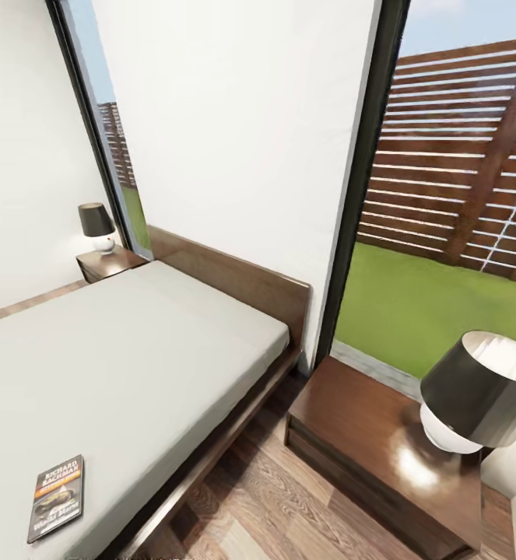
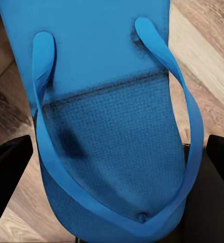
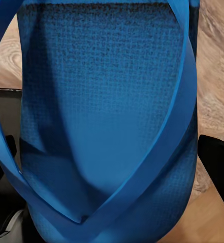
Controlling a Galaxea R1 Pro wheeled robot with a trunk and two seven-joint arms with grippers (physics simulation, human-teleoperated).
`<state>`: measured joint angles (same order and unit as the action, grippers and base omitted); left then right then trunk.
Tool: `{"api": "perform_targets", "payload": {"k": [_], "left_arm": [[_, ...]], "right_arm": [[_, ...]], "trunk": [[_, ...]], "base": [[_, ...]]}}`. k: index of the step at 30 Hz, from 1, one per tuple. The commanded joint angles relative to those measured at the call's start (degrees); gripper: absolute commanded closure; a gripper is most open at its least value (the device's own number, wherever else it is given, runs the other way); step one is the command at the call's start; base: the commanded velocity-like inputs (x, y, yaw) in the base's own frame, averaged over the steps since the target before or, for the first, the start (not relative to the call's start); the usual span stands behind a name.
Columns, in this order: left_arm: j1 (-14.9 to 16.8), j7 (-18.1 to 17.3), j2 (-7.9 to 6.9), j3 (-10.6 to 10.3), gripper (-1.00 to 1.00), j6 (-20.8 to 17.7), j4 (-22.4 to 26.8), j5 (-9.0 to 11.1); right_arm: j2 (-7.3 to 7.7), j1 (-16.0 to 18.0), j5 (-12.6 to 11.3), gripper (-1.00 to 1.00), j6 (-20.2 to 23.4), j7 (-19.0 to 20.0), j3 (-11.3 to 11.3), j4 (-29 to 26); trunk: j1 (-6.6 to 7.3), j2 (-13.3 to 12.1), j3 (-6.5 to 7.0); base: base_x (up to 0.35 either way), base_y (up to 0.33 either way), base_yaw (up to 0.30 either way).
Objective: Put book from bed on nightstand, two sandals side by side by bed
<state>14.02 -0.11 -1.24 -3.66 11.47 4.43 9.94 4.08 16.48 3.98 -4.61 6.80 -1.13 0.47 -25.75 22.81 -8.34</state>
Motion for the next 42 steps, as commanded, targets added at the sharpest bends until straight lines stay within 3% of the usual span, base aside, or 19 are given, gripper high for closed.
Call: {"api": "perform_targets", "payload": {"k": [1, 42], "left_arm": [[0.0, 0.0, 0.00, -0.4, 1.00, 0.1, -0.1, 0.5], [-0.6, 0.3, 0.21, -0.4, 1.00, 0.2, -1.5, 0.6]], "right_arm": [[0.02, 0.0, 0.4, 1.00, -0.2, 0.1, -0.2, 0.1], [-0.24, 0.0, 0.8, 1.00, -0.2, 0.1, 0.0, 0.4]], "trunk": [[-0.03, 0.1, -0.11], [-0.03, 0.1, -0.11]], "base": [[0.000, 0.000, 0.254], [0.000, 0.000, 0.255]]}}
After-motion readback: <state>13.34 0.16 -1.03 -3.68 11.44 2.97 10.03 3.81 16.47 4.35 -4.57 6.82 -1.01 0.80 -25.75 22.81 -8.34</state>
